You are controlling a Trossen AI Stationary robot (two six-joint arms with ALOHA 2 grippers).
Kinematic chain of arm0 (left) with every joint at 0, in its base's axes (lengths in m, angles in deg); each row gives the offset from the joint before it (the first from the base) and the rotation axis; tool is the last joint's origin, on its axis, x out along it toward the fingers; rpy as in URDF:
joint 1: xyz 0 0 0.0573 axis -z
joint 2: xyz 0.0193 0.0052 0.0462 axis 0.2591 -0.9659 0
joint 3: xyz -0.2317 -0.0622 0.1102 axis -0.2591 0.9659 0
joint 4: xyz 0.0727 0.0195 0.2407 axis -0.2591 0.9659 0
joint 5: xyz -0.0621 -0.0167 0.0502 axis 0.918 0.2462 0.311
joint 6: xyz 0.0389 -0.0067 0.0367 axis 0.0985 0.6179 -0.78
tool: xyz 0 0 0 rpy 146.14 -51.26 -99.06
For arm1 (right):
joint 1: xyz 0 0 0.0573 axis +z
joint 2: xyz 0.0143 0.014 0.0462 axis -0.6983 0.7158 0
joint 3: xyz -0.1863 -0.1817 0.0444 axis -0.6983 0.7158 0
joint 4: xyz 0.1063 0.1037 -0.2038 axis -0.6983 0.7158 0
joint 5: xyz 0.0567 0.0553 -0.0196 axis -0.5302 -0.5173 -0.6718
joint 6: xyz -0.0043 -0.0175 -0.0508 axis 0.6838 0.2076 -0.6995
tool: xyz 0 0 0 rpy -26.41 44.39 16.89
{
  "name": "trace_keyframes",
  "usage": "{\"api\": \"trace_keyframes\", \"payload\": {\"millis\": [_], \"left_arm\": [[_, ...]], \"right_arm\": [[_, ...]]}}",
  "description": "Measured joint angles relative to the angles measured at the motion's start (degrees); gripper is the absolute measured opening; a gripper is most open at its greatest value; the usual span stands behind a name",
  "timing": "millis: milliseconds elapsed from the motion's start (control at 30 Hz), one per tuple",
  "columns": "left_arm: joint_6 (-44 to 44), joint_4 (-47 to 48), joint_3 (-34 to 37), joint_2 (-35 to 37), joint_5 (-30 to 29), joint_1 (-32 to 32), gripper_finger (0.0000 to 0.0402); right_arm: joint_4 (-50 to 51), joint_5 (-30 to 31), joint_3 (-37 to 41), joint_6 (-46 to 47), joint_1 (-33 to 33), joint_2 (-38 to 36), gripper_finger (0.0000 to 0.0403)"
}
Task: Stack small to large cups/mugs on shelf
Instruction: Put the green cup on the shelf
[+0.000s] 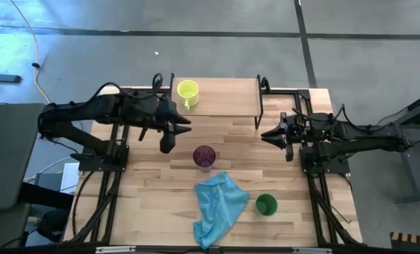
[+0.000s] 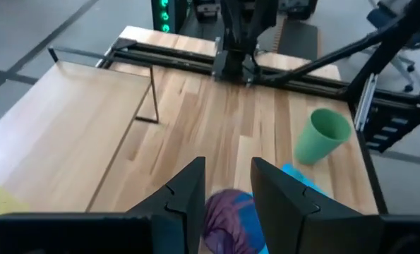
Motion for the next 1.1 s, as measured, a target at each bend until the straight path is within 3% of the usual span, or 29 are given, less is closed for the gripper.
{"api": "trace_keyframes", "payload": {"millis": [367,767,1100], "left_arm": [[1.7,-7.9,11.8,8.1,2.1,0.0,0.0104],[8.8,-21.9,31.1,17.0,5.0,0.0,0.0104],[7.7,-24.6,35.6,21.7,4.6,0.0,0.0104]], "right_arm": [[-0.1,-1.0,0.0,0.0,0.0,0.0,0.0057],[-0.1,-1.1,0.0,1.5,0.0,0.0,0.0057],[-0.2,-1.1,0.0,1.5,0.0,0.0,0.0057]]}}
